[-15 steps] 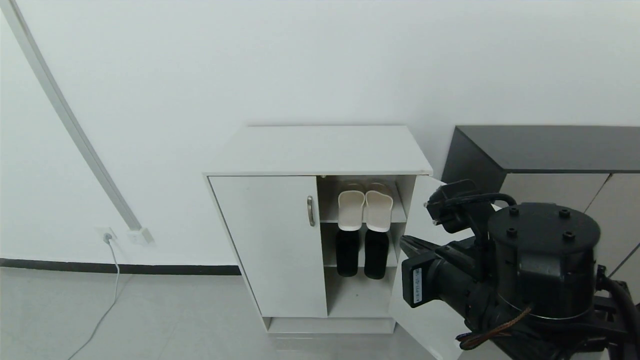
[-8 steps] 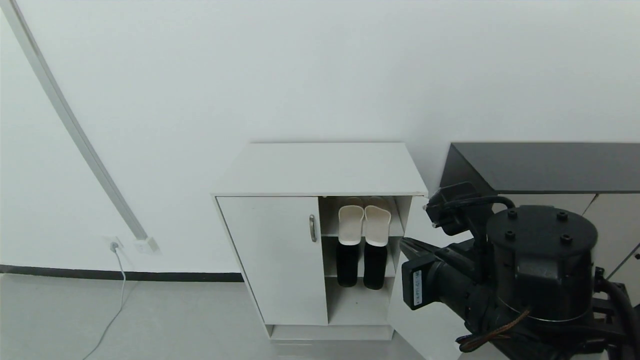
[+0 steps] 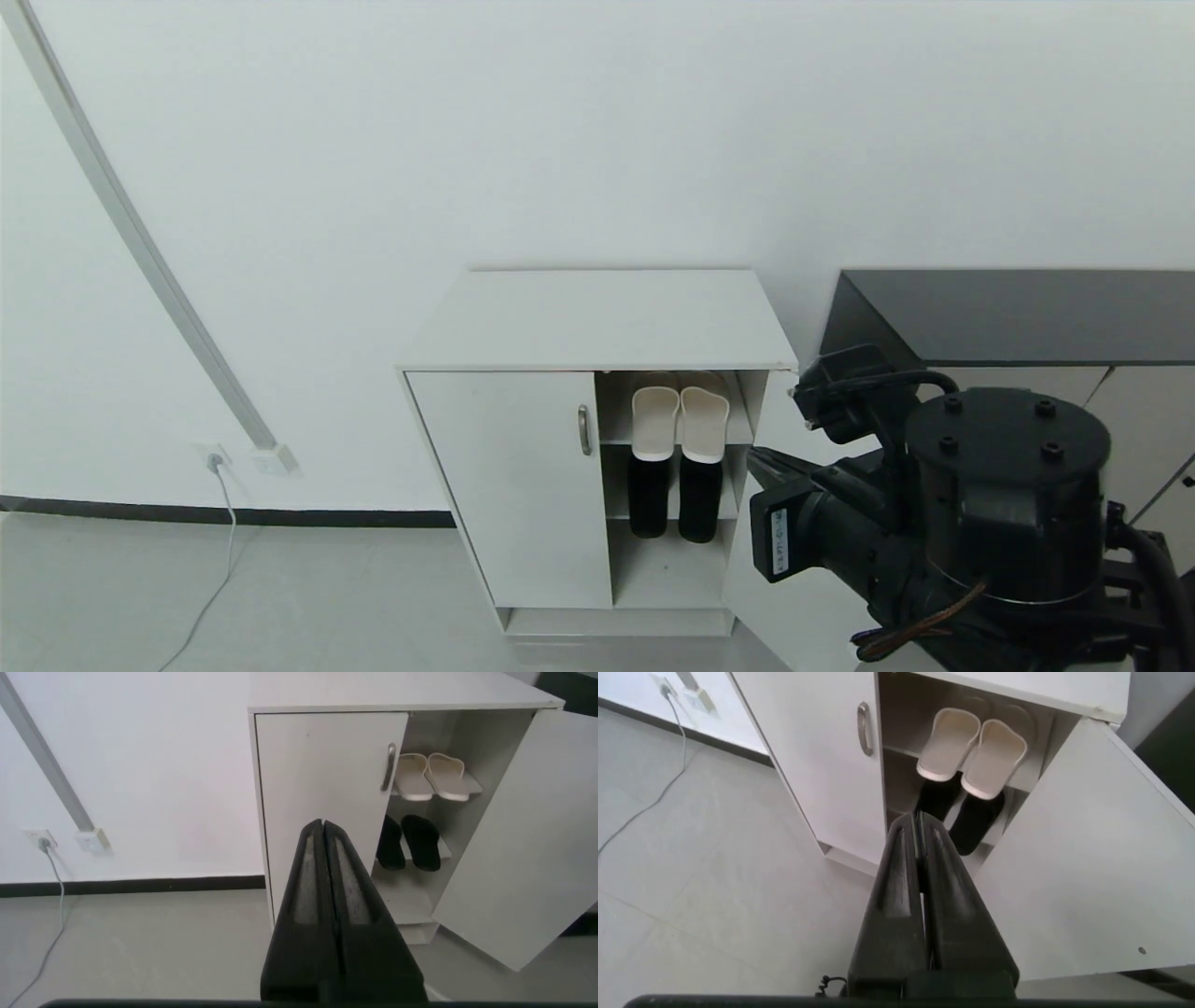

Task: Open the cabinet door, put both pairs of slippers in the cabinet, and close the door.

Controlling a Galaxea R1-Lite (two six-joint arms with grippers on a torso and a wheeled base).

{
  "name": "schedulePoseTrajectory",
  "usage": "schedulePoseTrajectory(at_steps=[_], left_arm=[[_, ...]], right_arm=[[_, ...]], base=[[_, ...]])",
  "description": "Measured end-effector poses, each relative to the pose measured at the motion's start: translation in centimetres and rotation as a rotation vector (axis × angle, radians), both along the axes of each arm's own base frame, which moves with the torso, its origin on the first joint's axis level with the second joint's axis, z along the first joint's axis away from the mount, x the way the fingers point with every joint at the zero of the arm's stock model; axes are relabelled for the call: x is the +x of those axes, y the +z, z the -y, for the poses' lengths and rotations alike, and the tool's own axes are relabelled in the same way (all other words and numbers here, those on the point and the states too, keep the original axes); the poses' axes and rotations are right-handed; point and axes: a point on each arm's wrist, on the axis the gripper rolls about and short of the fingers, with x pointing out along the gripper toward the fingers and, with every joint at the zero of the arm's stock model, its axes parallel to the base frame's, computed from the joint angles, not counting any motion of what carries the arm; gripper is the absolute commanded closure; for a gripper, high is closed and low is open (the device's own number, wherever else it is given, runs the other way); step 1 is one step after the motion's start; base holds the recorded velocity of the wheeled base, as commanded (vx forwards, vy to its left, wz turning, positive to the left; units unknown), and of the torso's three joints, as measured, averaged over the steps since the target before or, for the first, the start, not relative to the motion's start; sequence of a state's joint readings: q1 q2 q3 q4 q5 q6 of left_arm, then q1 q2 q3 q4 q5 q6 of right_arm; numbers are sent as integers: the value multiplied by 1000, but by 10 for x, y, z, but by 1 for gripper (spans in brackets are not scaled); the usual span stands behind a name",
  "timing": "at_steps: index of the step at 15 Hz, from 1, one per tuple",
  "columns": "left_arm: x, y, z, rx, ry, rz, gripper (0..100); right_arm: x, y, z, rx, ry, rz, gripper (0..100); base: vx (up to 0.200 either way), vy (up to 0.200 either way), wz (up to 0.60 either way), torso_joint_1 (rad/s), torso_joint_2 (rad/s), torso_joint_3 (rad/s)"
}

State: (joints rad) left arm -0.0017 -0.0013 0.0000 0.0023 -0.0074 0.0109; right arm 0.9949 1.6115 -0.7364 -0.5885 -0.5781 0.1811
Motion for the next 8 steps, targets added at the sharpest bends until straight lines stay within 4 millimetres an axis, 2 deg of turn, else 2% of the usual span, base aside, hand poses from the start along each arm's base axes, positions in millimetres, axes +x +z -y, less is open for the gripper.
schedulePoseTrajectory(at_steps=[7,8], left_arm=[[0,0,0,0,0,1,100],[0,0,0,0,0,0,100]], right_arm=[[2,-2,0,-7,-5,-4,100],[1,-2,-1,-6,-3,-3,100]], base=[[0,0,-600,2,2,1],[0,0,0,0,0,0]])
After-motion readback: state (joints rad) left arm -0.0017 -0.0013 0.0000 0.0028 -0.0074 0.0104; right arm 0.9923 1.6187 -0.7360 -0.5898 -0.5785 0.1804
